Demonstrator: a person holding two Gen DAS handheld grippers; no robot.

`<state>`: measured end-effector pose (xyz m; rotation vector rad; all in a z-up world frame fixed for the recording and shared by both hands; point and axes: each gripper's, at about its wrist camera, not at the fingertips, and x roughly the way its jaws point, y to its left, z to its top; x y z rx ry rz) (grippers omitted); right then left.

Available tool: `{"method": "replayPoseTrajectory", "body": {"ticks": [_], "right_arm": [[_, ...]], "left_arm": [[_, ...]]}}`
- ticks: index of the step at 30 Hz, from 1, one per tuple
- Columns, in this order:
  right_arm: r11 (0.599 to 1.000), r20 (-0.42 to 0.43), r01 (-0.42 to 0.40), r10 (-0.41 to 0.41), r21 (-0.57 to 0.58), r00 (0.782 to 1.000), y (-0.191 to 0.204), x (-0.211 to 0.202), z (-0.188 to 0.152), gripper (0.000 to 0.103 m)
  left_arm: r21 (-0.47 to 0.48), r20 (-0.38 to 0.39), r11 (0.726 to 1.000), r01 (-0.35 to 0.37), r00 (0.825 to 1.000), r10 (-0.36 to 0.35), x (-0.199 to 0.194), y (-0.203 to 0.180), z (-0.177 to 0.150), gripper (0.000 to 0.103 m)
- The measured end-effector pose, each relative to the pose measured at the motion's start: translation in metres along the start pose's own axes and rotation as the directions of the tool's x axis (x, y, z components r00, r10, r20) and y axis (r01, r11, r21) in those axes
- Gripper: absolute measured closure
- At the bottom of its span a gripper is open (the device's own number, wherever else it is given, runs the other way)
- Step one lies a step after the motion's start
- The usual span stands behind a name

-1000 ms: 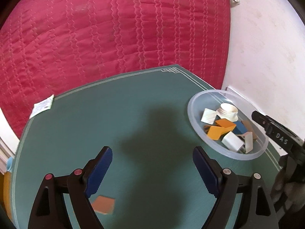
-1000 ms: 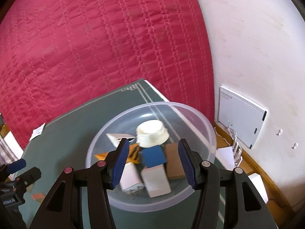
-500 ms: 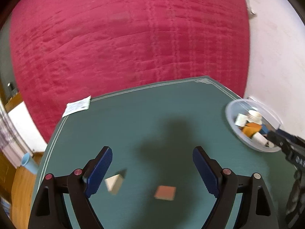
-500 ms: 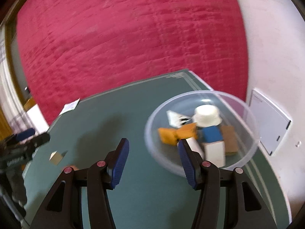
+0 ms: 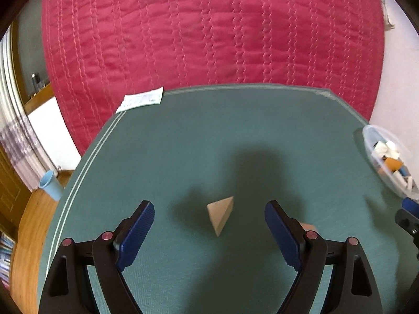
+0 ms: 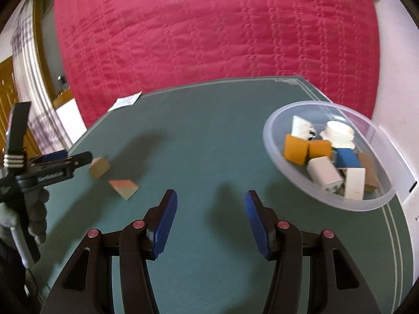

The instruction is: Organize rigid objects

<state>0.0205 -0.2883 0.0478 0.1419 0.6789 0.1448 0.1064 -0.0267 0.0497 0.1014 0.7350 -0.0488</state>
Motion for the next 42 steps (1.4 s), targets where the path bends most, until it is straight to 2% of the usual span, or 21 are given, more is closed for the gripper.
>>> {"method": "replayPoseTrajectory", "body": {"ticks": [8,15,26,31,37,42], "right_arm": [[0.998,-0.036,-0.026,0.025,-0.050,0.999,0.016,0.006,-0.010,0.048],[0.997,-0.052,-0.033,0.029,-0.064,0.998,0.020,0.008,-0.013,0.048],[0.996,-0.066,-0.034,0.029,-0.083,0.997,0.023,0.013,-0.015,0.048],[0.996,-0.073,-0.036,0.030,-0.083,0.997,0.025,0.014,-0.016,0.048],[0.996,-0.086,-0.041,0.034,-0.081,0.996,0.028,0.015,-0.017,0.048],[0.994,-0.139,-0.098,0.091,-0.051,0.986,0.038,0.023,-0.018,0.048]], "left_arm": [[-0.017,-0.090,1.000,0.007,0.996,-0.009,0.032,0.001,-0.007,0.020],[-0.024,-0.115,1.000,0.004,0.993,-0.006,0.043,-0.002,-0.005,0.024],[-0.076,-0.137,0.997,0.028,0.990,-0.038,0.052,0.001,-0.003,0.053],[-0.088,-0.121,0.995,0.052,0.991,-0.062,0.050,0.004,-0.004,0.076],[-0.106,-0.091,0.992,0.069,0.993,-0.079,0.042,0.008,-0.004,0.076],[-0.105,-0.048,0.992,0.069,0.996,-0.074,0.029,0.009,-0.001,0.076]]}}
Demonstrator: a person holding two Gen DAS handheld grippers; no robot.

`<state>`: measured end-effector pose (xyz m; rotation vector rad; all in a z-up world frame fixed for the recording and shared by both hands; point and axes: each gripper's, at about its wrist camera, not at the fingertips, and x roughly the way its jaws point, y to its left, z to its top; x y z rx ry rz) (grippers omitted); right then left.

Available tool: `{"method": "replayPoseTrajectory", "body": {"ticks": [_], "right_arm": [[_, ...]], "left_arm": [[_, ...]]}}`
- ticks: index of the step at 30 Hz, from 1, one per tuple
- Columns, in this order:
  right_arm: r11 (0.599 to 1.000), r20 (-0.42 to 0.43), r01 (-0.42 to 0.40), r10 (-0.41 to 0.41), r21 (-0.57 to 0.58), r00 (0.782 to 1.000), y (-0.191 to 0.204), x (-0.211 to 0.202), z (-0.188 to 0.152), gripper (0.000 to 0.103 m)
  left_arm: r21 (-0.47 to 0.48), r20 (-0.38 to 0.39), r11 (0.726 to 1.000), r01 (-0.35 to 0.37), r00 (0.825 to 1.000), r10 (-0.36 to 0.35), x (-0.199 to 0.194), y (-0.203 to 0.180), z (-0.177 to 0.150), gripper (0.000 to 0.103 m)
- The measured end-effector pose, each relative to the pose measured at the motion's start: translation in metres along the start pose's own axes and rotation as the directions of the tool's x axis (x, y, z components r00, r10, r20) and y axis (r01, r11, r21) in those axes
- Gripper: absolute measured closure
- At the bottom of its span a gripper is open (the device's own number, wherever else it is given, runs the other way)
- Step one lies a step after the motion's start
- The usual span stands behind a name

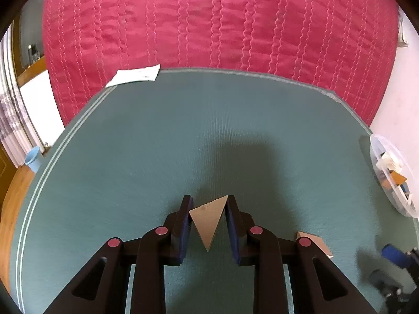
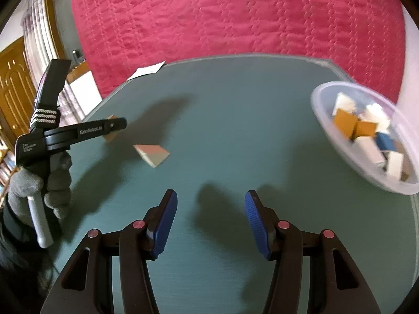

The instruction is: Organize rigid objects

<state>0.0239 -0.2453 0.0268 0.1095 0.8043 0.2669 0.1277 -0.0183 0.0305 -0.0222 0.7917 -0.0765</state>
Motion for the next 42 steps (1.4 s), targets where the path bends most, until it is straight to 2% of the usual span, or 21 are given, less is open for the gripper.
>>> {"method": "replayPoseTrajectory", "body": {"ticks": [5,10,15,24,27,30,42], "right_arm": [[0.996,-0.056,-0.085,0.085,0.011,0.995,0.021,0.014,0.007,0.048],[0.994,-0.097,-0.104,0.103,-0.012,0.990,0.043,0.035,0.016,0.048],[0.995,-0.099,-0.098,0.094,-0.035,0.991,0.062,0.053,0.027,0.048],[0.998,-0.068,-0.040,0.037,-0.046,0.997,0.076,0.071,0.041,0.048],[0.997,-0.058,-0.001,-0.003,-0.073,0.998,0.081,0.074,0.042,0.053],[0.995,-0.048,0.027,-0.031,-0.095,0.998,0.082,0.073,0.040,0.064],[0.997,-0.033,0.003,-0.005,-0.075,0.999,0.056,0.047,0.026,0.065]], "left_arm": [[-0.003,0.038,1.000,-0.013,0.999,0.013,-0.011,0.002,0.002,0.076],[-0.022,0.058,0.999,-0.023,0.998,0.024,-0.016,0.008,0.003,0.076],[-0.037,0.051,0.998,-0.049,0.997,0.051,-0.015,0.012,0.003,0.076],[-0.053,0.042,0.997,-0.050,0.998,0.052,-0.015,0.015,0.004,0.076],[-0.053,0.037,0.997,-0.050,0.998,0.052,-0.014,0.015,0.004,0.076],[-0.052,0.038,0.998,-0.047,0.998,0.049,-0.015,0.014,0.004,0.076],[-0.052,0.026,0.999,-0.004,1.000,0.005,-0.016,0.015,0.003,0.076]]}}
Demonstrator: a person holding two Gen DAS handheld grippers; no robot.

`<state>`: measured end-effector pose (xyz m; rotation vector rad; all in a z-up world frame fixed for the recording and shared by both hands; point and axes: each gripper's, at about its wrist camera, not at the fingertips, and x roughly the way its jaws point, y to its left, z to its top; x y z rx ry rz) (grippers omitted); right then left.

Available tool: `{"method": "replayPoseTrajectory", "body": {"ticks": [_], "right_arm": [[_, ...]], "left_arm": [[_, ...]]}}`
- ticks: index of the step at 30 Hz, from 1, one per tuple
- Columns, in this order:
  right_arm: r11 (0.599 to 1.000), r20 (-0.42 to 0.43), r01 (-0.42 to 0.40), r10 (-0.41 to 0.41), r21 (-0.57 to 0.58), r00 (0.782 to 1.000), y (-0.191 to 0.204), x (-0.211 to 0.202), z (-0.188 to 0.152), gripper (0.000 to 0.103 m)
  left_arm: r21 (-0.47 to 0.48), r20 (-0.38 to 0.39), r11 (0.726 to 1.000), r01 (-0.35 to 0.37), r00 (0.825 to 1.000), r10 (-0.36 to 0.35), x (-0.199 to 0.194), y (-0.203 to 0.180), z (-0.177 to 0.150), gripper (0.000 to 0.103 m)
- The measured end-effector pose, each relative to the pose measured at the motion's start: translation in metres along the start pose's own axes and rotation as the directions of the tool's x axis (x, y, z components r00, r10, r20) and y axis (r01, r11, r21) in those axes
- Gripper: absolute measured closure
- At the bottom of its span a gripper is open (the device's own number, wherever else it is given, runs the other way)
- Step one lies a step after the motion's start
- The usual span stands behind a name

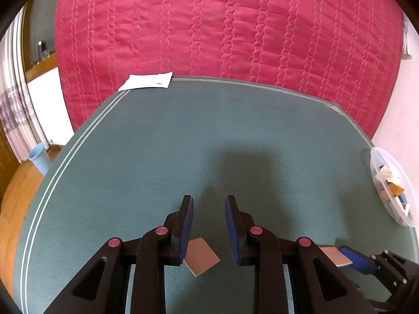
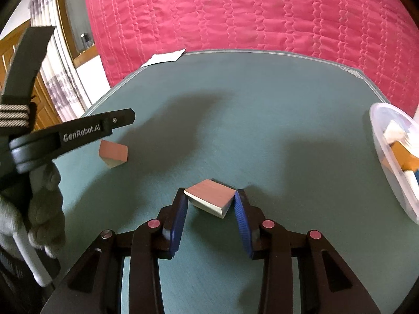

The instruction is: Organize rigid objects

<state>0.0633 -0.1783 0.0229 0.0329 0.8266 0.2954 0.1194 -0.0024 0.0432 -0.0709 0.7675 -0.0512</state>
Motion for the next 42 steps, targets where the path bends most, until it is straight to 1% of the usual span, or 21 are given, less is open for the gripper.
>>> {"method": "replayPoseTrajectory", "body": {"ticks": [6,8,10,13,17,19,22,25,29,32,34,35,36,41,42], "right_arm": [[1.000,0.019,-0.004,0.004,0.023,1.000,-0.015,-0.017,-0.011,0.065],[1.000,0.021,-0.005,0.005,0.027,1.000,-0.018,-0.020,-0.014,0.065],[1.000,0.021,-0.007,0.007,0.029,1.000,-0.019,-0.021,-0.016,0.065],[0.999,0.019,-0.015,0.015,0.029,1.000,-0.018,-0.020,-0.017,0.065],[0.999,0.025,-0.026,0.025,0.028,0.999,-0.019,-0.022,-0.018,0.065],[0.999,0.024,-0.032,0.031,0.032,0.999,-0.020,-0.022,-0.019,0.065],[0.999,0.020,-0.039,0.038,0.038,0.999,-0.022,-0.021,-0.018,0.065],[0.998,0.013,-0.043,0.042,0.039,0.999,-0.022,-0.020,-0.019,0.065],[0.998,0.008,-0.044,0.044,0.039,0.999,-0.021,-0.019,-0.018,0.065],[0.998,0.005,-0.044,0.044,0.039,0.999,-0.021,-0.019,-0.018,0.065],[0.998,0.005,-0.044,0.044,0.040,0.999,-0.021,-0.019,-0.019,0.065],[0.998,0.004,-0.045,0.045,0.040,0.999,-0.021,-0.019,-0.019,0.065],[0.998,0.004,-0.044,0.044,0.039,0.999,-0.021,-0.019,-0.019,0.065],[0.998,0.003,-0.044,0.044,0.039,0.999,-0.021,-0.019,-0.018,0.065],[0.998,0.003,-0.044,0.044,0.039,0.999,-0.021,-0.019,-0.018,0.065]], "left_arm": [[-0.061,-0.031,0.997,0.046,0.998,-0.048,-0.003,0.015,0.004,0.075],[-0.074,-0.038,0.996,0.046,0.998,-0.049,-0.005,0.021,0.002,0.070],[-0.079,-0.041,0.996,0.037,0.998,-0.040,-0.006,0.025,-0.001,0.061],[-0.073,-0.057,0.997,0.025,0.998,-0.029,-0.006,0.027,-0.008,0.057],[-0.037,-0.067,0.999,0.031,0.997,-0.033,-0.008,0.023,-0.016,0.052],[-0.014,-0.063,0.999,0.039,0.997,-0.040,-0.011,0.022,-0.019,0.046],[0.035,-0.047,0.998,0.052,0.998,-0.050,-0.021,0.020,-0.026,0.045],[0.105,-0.034,0.992,0.063,0.998,-0.060,-0.029,0.017,-0.035,0.043],[0.175,-0.030,0.984,0.044,0.999,-0.039,-0.028,0.014,-0.042,0.043],[0.181,-0.056,0.983,0.033,0.998,-0.023,-0.017,0.015,-0.041,0.043],[0.177,-0.100,0.983,0.042,0.995,-0.025,-0.006,0.016,-0.040,0.048],[0.171,-0.100,0.984,0.049,0.994,-0.032,-0.005,0.017,-0.038,0.049],[0.175,-0.103,0.983,0.052,0.994,-0.034,-0.004,0.017,-0.036,0.053],[0.190,-0.103,0.980,0.050,0.994,-0.031,0.003,0.013,-0.030,0.055],[0.192,-0.102,0.980,0.051,0.994,-0.032,0.003,0.012,-0.030,0.058]]}}
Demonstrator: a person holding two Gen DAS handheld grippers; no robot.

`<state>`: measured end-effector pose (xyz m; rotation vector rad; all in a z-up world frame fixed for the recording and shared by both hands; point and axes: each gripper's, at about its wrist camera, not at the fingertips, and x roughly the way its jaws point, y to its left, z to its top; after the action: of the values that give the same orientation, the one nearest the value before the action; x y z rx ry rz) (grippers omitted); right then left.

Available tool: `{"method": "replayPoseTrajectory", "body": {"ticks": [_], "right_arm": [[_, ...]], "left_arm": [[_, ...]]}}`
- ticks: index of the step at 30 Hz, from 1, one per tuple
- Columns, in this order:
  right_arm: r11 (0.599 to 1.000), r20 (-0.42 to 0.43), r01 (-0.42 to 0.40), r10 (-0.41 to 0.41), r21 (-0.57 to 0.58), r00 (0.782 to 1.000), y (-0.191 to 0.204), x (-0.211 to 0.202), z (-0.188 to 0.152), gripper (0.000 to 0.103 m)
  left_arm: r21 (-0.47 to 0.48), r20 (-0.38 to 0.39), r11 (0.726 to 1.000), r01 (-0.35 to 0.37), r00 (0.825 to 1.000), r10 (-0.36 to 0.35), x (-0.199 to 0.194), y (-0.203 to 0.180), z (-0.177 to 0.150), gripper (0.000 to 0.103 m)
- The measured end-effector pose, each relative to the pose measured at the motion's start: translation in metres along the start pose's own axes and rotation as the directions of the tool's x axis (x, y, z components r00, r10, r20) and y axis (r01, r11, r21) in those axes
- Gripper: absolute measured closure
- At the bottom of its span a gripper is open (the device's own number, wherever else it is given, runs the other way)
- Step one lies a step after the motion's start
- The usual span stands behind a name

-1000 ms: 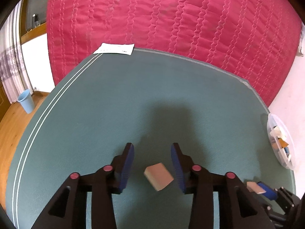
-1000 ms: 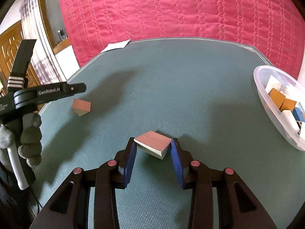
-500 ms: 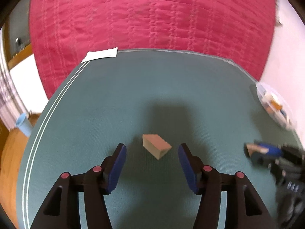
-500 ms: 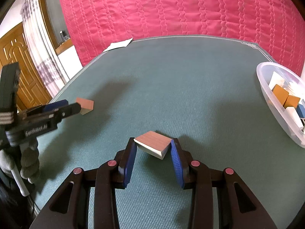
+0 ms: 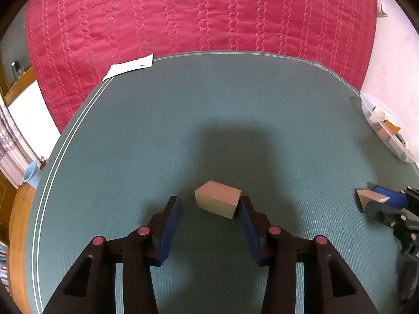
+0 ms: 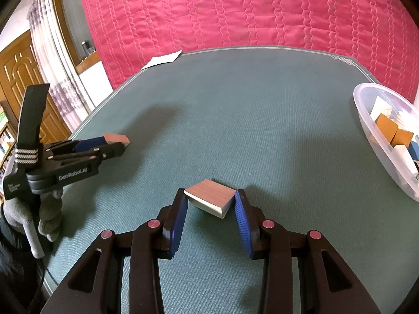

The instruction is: Organize rigid objects

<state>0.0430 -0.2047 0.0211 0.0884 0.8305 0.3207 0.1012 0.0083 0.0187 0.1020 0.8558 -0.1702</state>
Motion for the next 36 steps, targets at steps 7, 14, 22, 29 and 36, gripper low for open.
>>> {"method": "replayPoseTrajectory", "body": {"ticks": [7,14,22,29,36], "right_arm": [[1.000,0.000,0.001,-0.001,0.001,1.000,0.000,0.000,-0.001,0.065],[1.000,0.013,0.003,-0.003,0.000,1.000,0.001,-0.001,-0.002,0.065],[1.000,0.032,0.002,-0.002,-0.002,0.999,0.000,-0.005,-0.002,0.065],[1.000,0.052,0.000,-0.001,0.007,0.999,0.000,-0.012,0.000,0.065],[1.000,0.071,-0.001,0.000,0.016,0.998,-0.002,-0.021,0.001,0.065]], "left_arm": [[0.019,0.012,1.000,-0.008,1.000,0.008,0.000,-0.007,-0.001,0.071],[-0.043,0.008,0.999,-0.026,1.000,0.027,0.000,-0.006,-0.001,0.071],[-0.087,0.025,0.995,-0.045,0.999,0.047,-0.005,-0.006,-0.004,0.071],[-0.079,0.047,0.994,-0.071,0.996,0.075,-0.012,-0.014,-0.006,0.071],[-0.047,0.076,0.994,-0.098,0.992,0.102,-0.018,-0.027,-0.007,0.071]]}}
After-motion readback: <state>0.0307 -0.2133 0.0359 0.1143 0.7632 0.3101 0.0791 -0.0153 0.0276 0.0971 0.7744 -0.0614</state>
